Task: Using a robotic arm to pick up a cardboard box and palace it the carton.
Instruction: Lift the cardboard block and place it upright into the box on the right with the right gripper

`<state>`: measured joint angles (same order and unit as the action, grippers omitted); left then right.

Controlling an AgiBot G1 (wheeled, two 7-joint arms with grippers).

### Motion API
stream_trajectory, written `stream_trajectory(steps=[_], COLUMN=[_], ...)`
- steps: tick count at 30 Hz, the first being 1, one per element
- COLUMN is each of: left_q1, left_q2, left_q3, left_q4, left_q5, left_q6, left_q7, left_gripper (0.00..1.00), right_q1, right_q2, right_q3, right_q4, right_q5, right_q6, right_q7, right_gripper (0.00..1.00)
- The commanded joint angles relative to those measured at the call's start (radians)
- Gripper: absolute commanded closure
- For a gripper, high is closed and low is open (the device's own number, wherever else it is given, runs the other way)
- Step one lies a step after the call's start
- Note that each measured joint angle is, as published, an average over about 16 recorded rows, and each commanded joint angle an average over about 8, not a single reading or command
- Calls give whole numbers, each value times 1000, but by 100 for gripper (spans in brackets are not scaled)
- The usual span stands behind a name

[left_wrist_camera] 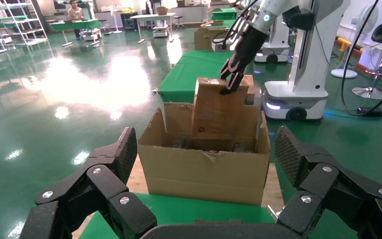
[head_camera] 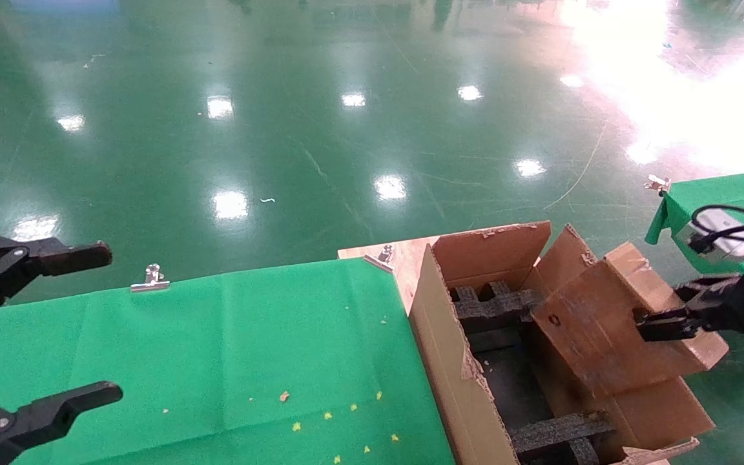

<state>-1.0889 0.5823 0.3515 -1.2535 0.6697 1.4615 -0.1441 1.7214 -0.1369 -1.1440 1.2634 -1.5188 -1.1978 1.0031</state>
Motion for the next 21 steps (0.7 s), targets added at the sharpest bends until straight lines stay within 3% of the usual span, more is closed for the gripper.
stream_trajectory(steps=[1,9,21], left_q1=[0,0,0], left_q2=[0,0,0], left_q3=[0,0,0], left_q4=[0,0,0], left_q5=[0,0,0], left_q6=[0,0,0], left_q7=[0,0,0], left_gripper=[0,0,0], right_q1=[-34,-109,-175], right_q2=[15,36,7], right_q3=[-20,-70,-113], right_q4=[38,72,61], right_q5=[-8,-20,-29], right_q6=[49,174,316], right_q7=[86,294,360], right_gripper=[100,100,100])
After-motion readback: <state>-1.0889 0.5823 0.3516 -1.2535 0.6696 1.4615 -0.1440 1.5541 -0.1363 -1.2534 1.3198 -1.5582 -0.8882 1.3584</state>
